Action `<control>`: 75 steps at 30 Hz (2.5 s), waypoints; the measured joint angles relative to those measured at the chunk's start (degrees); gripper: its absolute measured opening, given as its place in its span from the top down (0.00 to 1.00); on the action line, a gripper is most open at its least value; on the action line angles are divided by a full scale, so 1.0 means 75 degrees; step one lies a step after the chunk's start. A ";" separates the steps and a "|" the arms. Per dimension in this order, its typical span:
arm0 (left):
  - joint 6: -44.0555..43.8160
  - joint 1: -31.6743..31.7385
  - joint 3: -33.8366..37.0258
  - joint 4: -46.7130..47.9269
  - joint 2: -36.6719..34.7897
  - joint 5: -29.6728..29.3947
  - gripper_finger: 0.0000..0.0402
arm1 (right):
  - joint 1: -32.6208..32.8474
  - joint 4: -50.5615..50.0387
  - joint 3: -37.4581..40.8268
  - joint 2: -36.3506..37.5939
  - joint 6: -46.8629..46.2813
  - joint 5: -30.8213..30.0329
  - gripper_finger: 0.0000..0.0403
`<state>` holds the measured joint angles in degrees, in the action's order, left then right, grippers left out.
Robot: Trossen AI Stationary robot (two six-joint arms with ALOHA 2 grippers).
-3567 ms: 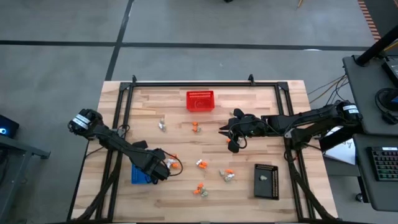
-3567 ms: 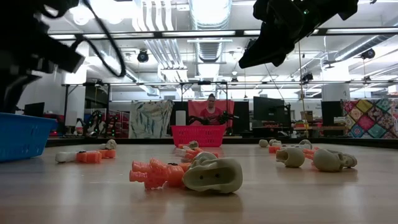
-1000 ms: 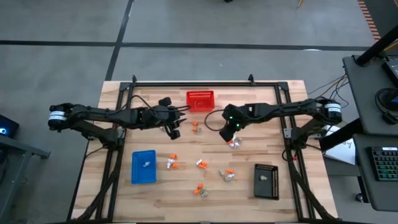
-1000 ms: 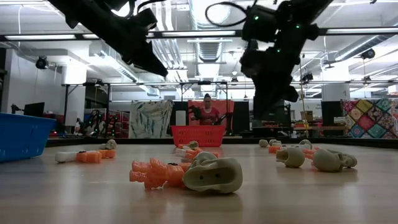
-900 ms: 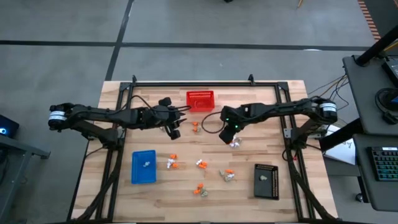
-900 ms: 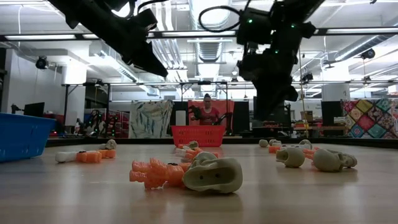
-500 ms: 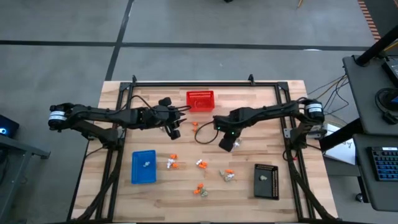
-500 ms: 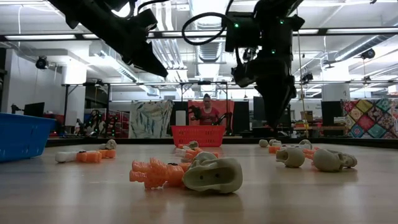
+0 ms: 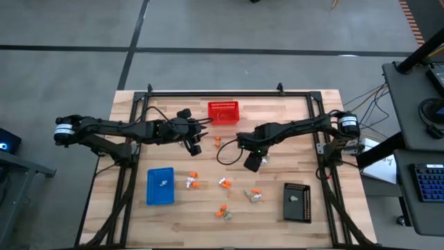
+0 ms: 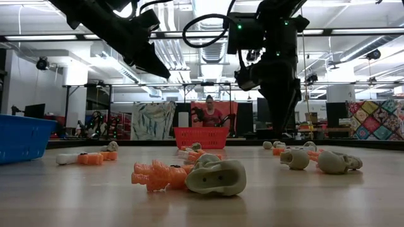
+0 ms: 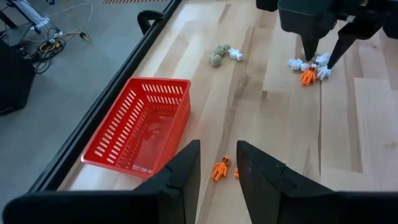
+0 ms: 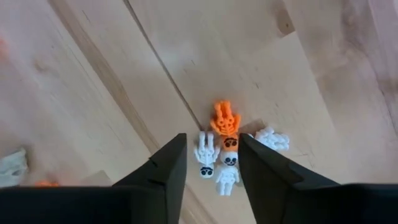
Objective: Sort Halloween decoration
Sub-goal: Put the orange skeleton toy into the red bin
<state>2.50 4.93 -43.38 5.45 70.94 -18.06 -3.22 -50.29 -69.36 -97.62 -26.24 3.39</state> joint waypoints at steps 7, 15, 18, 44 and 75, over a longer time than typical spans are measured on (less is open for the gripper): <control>0.0000 0.0000 0.0000 0.0000 0.0000 0.0000 0.78 | -0.0003 0.0039 0.0000 -0.0307 0.0211 -0.0324 0.58; 0.0000 0.0000 0.0000 -0.0010 0.0000 0.0000 0.78 | -0.0003 0.0382 0.0000 -0.0374 0.0507 -0.0474 0.56; 0.0000 0.0000 0.0000 -0.0012 0.0000 0.0000 0.78 | -0.0003 0.0422 0.0000 -0.0391 0.0585 -0.0477 0.57; -0.0360 0.0003 0.0000 -0.0064 -0.0010 -0.0567 0.78 | 0.0011 0.0564 -0.0099 -0.1181 0.1308 -0.0542 0.82; -0.0522 -0.0134 -0.0004 0.0114 -0.1536 -0.1285 0.78 | -0.0514 0.1069 -0.1679 -0.0569 0.2670 -0.0673 0.97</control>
<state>-1.41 3.92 -43.40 6.30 59.42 -27.70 -7.08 -42.27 -81.96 -101.89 -6.22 -1.65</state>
